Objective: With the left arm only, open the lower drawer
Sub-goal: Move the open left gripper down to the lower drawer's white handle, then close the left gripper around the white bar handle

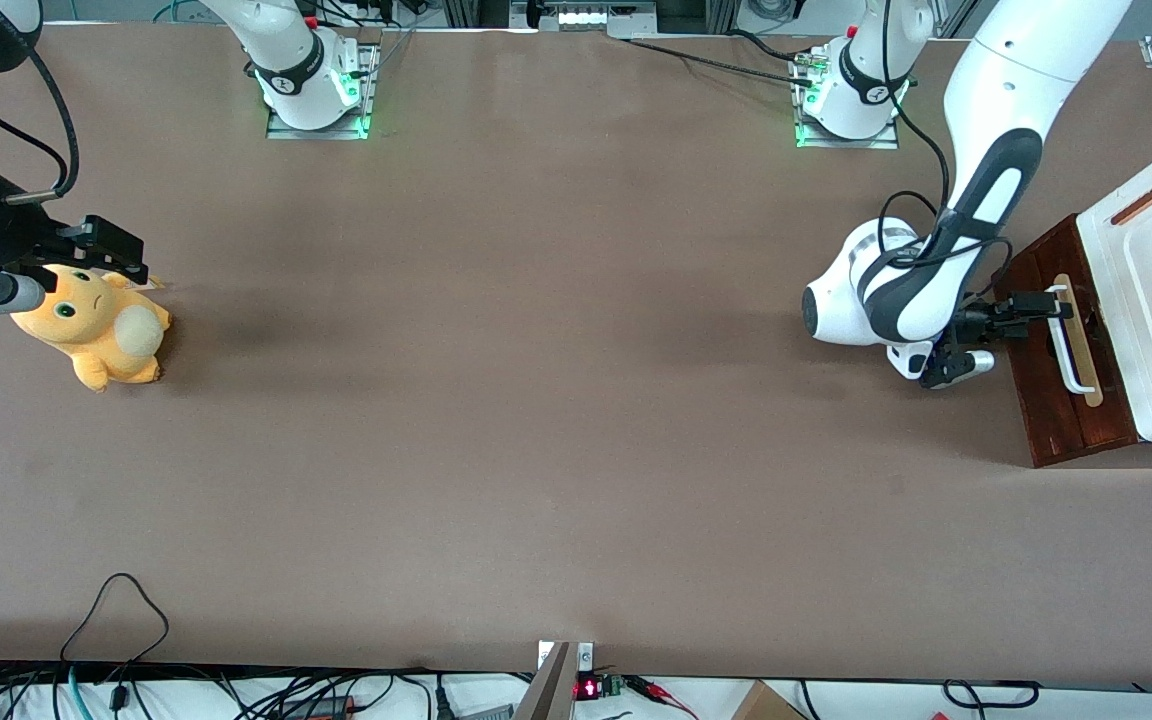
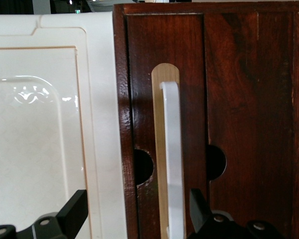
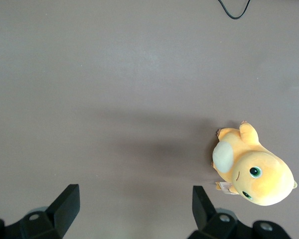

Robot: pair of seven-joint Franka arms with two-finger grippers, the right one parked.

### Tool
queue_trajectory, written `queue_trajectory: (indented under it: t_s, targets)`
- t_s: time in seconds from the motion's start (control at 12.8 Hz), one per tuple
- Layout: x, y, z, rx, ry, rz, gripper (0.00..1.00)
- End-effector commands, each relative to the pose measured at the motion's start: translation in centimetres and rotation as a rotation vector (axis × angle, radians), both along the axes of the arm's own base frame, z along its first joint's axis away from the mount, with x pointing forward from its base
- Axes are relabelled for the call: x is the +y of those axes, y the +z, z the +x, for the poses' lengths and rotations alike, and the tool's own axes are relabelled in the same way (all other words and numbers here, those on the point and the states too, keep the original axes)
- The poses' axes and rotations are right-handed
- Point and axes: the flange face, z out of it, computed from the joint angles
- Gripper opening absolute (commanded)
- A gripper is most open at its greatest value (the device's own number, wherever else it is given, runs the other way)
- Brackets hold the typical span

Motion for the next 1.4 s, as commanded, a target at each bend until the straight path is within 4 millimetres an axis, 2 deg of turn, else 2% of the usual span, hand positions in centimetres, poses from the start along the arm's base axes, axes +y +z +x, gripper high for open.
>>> queue_trajectory:
  t_s: [0.0,0.16,0.31,0.39,0.62,0.94,1.01,1.33]
  targets:
    - [0.4,-0.9,0.3,-0.022,-0.008,0.018,0.89]
    - [1.1,-1.5,0.5,-0.02,-0.033,0.037,0.87]
    - [2.8,-2.5,0.8,-0.012,-0.043,0.062,0.84]
    - [3.1,-2.9,1.3,-0.018,-0.035,0.06,0.8]
    - [3.8,-3.2,1.8,-0.023,-0.038,0.063,0.76]
    - [3.8,-3.5,1.8,-0.02,-0.038,0.062,0.46]
    - [3.8,-3.5,1.8,-0.019,-0.038,0.062,0.43]
    - [4.0,-3.5,1.9,-0.019,-0.038,0.061,0.43]
